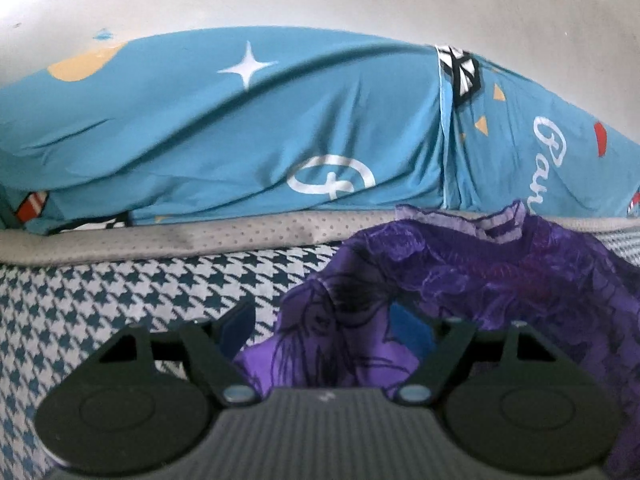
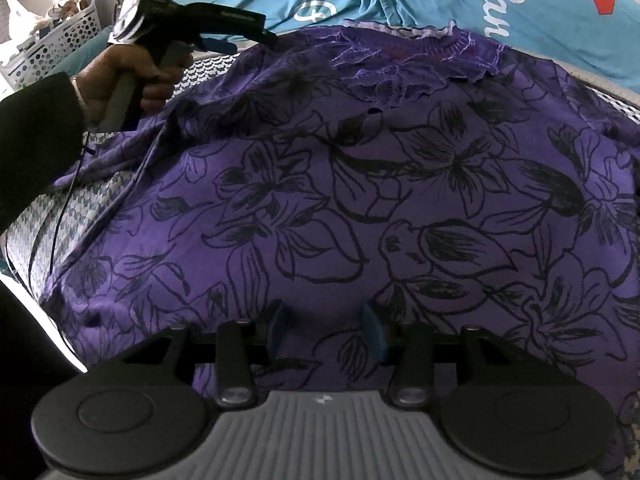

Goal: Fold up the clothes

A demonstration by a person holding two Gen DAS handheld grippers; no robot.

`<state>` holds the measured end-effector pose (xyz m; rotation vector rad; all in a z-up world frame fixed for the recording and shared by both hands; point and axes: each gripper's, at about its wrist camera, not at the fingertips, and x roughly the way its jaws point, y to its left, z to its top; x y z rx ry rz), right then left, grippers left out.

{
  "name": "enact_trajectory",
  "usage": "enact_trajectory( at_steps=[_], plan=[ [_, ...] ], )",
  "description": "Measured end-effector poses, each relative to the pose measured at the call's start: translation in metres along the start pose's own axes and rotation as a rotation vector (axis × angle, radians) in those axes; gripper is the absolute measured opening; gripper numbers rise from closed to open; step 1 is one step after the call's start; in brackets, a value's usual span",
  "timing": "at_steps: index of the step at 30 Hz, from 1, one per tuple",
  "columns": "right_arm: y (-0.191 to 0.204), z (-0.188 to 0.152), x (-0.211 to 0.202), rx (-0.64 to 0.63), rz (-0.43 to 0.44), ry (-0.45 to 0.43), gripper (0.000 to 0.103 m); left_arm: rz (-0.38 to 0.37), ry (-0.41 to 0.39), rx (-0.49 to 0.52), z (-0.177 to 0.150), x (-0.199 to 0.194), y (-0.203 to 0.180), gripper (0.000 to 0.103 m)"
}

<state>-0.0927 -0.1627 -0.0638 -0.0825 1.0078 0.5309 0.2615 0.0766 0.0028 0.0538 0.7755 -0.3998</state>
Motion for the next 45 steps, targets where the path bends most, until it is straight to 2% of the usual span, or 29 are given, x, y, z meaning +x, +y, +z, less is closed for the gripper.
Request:
enact_trajectory(
  at_steps=[2,5,7,9,13,16,24,26,31,36,41,45],
  plan=[
    [0.000,0.001,0.001,0.002,0.001,0.000,0.045,-0.008,0.011,0.014,0.000,0.007,0.000,0.075],
    [0.001,0.001,0.001,0.005,0.000,-0.003,0.045,-0.021,0.035,0.028,0.001,0.017,0.000,0.065],
    [0.001,0.001,0.001,0.004,0.000,-0.004,0.046,-0.021,0.049,0.032,0.000,0.023,0.000,0.051],
    [0.001,0.001,0.002,0.004,-0.002,-0.007,0.046,-0.017,0.058,0.030,-0.001,0.028,0.000,0.042],
    [0.002,0.001,0.002,0.004,-0.006,-0.011,0.046,-0.007,0.043,0.044,-0.002,0.026,0.003,0.016],
    [0.003,0.004,0.003,0.012,-0.010,-0.016,0.046,0.032,0.010,0.071,-0.003,0.021,0.000,0.009],
    [0.009,0.010,0.004,0.006,-0.034,-0.045,0.046,0.294,-0.149,0.139,0.015,0.007,-0.014,0.009],
    [0.011,0.011,0.004,-0.001,-0.036,-0.049,0.046,0.322,-0.167,0.159,0.017,0.011,-0.016,0.008],
    [0.010,0.011,0.005,0.002,-0.031,-0.043,0.046,0.348,-0.065,0.122,0.006,0.042,-0.006,0.009],
    [0.008,0.012,0.003,0.019,-0.026,-0.041,0.046,0.347,-0.052,0.099,0.005,0.047,-0.004,0.013],
    [0.007,0.013,0.000,0.032,-0.015,-0.062,0.046,0.280,-0.038,0.006,0.009,0.034,0.000,0.031],
    [0.008,0.012,-0.006,0.014,-0.005,-0.096,0.046,0.242,-0.047,-0.014,0.014,0.013,-0.003,0.042]
  ],
)
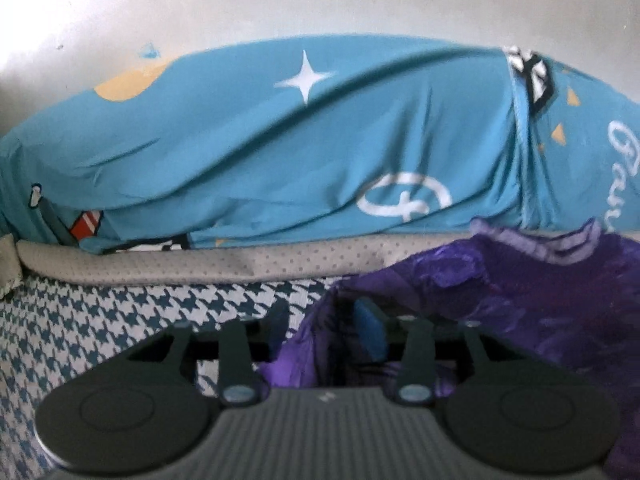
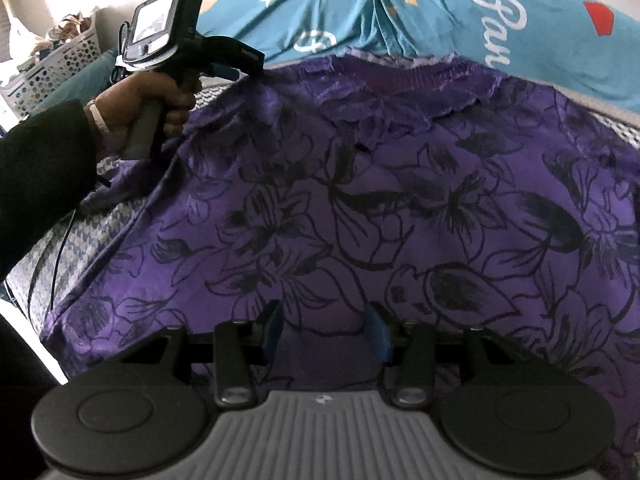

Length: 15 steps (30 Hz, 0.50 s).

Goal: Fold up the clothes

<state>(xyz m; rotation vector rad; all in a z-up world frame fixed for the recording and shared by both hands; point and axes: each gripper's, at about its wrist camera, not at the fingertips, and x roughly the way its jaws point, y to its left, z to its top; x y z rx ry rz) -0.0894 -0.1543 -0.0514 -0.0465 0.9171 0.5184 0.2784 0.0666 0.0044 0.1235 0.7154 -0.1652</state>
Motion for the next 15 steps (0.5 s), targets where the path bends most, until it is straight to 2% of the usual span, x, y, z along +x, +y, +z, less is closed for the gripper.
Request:
enact_trajectory(
  at_steps=[5,12,15],
  plan=[
    [0.007,-0.001,-0.002,-0.019,0.062,-0.025,0.046,-0.055,0.009,0.011,0.003,-0.027,-0.003,0.047],
    [0.037,-0.007,-0.004,-0.120,0.189,-0.054,0.046,-0.107,0.030,0.065,-0.008,-0.064,-0.006,0.051],
    [0.049,-0.010,-0.004,-0.161,0.243,-0.063,0.046,-0.121,0.062,0.084,-0.018,-0.074,-0.004,0.051]
  ],
)
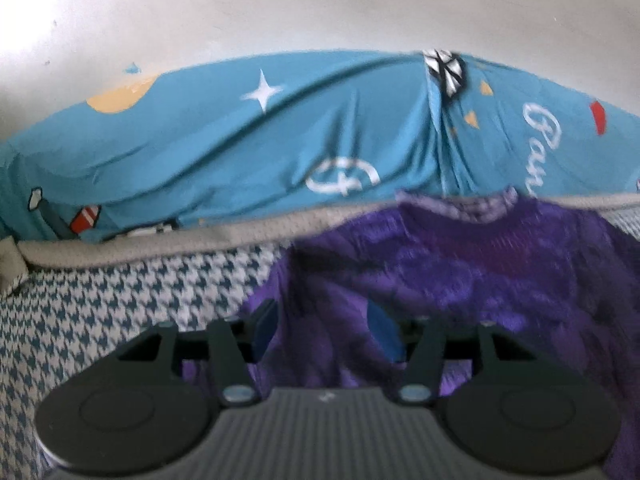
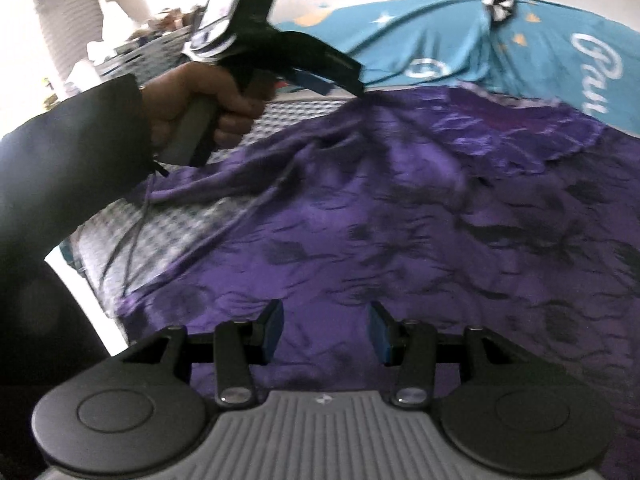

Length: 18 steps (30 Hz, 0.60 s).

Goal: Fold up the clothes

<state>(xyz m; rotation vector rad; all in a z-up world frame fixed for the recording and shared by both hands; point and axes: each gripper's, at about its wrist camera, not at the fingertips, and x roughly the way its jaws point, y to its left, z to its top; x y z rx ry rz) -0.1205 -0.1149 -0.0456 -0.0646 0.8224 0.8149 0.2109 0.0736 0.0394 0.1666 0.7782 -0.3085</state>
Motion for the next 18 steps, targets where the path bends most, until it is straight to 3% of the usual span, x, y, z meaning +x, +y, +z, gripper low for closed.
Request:
enact_trajectory(
  at_steps=[6,18],
  plan=[
    [0.026,-0.003,0.011,-0.083,0.080,-0.001,0.046,0.018,0.050,0.088,-0.023,-0.012,-0.003,0.054],
    [0.090,-0.001,0.049,-0.221,0.259,0.000,0.046,0.057,0.126,0.106,-0.041,-0.004,0.020,0.055]
  ],
)
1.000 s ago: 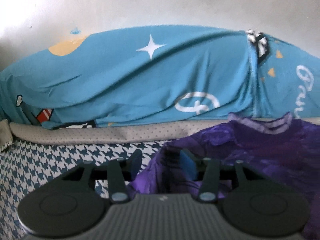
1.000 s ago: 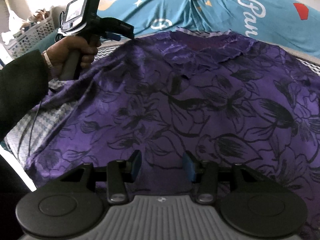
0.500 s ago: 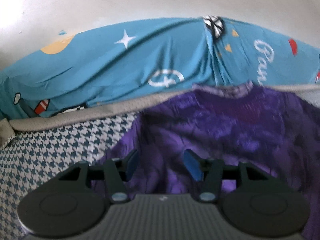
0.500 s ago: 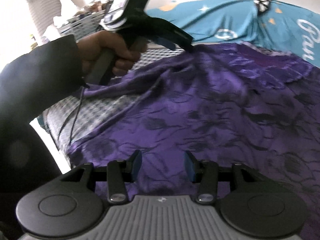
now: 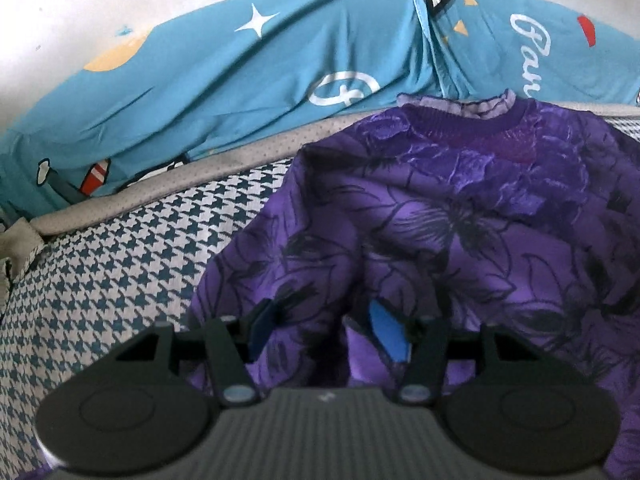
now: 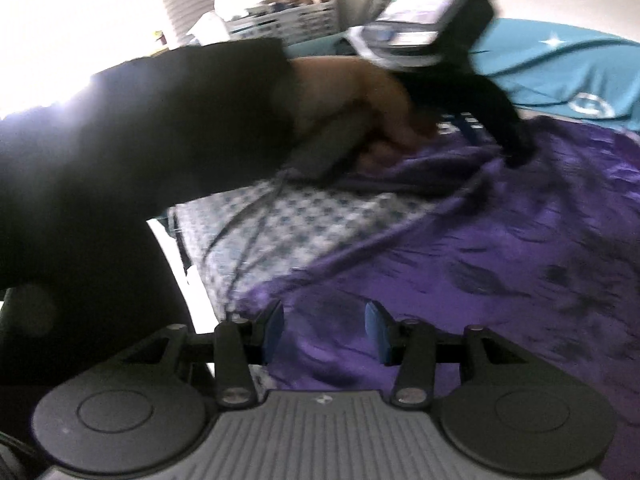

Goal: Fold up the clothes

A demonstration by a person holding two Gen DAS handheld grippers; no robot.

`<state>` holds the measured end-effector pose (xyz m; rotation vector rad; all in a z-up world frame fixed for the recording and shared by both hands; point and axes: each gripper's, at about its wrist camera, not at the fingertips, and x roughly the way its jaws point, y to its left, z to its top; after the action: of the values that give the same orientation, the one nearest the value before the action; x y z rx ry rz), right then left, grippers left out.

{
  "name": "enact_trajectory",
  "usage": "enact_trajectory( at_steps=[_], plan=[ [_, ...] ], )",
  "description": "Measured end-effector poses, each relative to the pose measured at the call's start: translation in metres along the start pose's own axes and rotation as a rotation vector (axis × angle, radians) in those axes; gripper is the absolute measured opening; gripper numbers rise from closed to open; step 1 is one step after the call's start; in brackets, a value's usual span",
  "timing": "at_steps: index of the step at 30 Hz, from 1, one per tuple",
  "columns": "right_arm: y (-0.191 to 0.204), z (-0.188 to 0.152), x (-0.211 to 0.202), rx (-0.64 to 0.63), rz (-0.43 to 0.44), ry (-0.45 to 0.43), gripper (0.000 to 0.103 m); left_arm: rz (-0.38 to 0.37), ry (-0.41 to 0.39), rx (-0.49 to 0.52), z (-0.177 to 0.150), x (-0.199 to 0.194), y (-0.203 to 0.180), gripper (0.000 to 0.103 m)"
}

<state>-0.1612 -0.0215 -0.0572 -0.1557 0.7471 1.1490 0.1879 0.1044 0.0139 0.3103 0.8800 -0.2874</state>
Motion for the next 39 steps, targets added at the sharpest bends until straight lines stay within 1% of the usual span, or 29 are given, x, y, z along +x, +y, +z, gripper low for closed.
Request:
enact_trajectory(
  at_steps=[2,6,7,8,9,14,16,18,20,21,22,24,26,27,31,34,36,37,39],
  plan=[
    [0.005,0.001,0.009,-0.011,0.017,0.013,0.046,0.011,-0.001,-0.012,0.000,0.002,0.003,0.055],
    [0.013,-0.001,0.026,-0.037,0.024,0.039,0.047,-0.009,0.007,-0.046,-0.001,0.005,0.010,0.055],
    [0.014,-0.001,0.030,-0.043,0.028,0.042,0.047,-0.010,0.007,-0.048,-0.002,0.005,0.010,0.055],
    [0.016,0.000,0.033,-0.058,0.026,0.041,0.050,-0.010,0.004,-0.047,-0.002,0.005,0.010,0.055],
    [0.019,0.002,0.036,-0.078,0.016,0.038,0.052,-0.012,0.004,-0.046,-0.004,0.006,0.009,0.055],
    [0.026,0.003,0.053,-0.155,-0.061,0.033,0.052,-0.014,0.004,-0.047,-0.006,0.007,0.007,0.055],
    [0.026,0.002,0.058,-0.179,-0.098,0.040,0.043,-0.007,0.002,-0.042,-0.007,0.008,0.005,0.055],
    [0.023,0.003,0.059,-0.180,-0.113,0.026,0.024,-0.001,0.000,-0.037,-0.008,0.010,0.002,0.055],
    [0.020,0.006,0.060,-0.174,-0.108,0.021,0.014,0.006,-0.002,-0.033,-0.009,0.011,0.000,0.055],
    [0.019,0.006,0.060,-0.171,-0.107,0.019,0.011,0.009,-0.003,-0.030,-0.010,0.011,-0.001,0.055],
    [0.017,0.007,0.059,-0.159,-0.095,0.016,0.010,0.012,-0.004,-0.028,-0.010,0.012,-0.002,0.055],
    [0.013,0.009,0.053,-0.107,-0.045,0.012,0.009,0.019,-0.007,-0.023,-0.011,0.013,-0.005,0.054],
    [0.009,0.012,0.048,-0.052,0.008,0.006,0.009,0.114,0.003,-0.007,-0.011,0.016,-0.006,0.054],
    [0.007,0.015,0.045,-0.029,0.035,0.002,0.009,0.135,0.007,-0.009,-0.012,0.017,-0.005,0.054],
    [0.013,0.019,0.043,-0.021,0.091,0.008,0.009,0.203,0.047,-0.033,-0.015,0.019,0.005,0.052],
    [0.014,0.017,0.051,-0.040,0.087,0.044,0.009,0.177,0.047,-0.065,-0.021,0.019,0.019,0.053],
    [0.007,0.015,0.056,-0.023,0.095,0.077,0.009,0.191,0.050,-0.073,-0.022,0.019,0.022,0.055],
    [0.006,0.015,0.056,-0.011,0.094,0.078,0.009,0.198,0.052,-0.076,-0.022,0.019,0.023,0.057],
    [0.004,0.016,0.055,0.001,0.093,0.078,0.013,0.203,0.054,-0.086,-0.021,0.017,0.023,0.058]
  ],
)
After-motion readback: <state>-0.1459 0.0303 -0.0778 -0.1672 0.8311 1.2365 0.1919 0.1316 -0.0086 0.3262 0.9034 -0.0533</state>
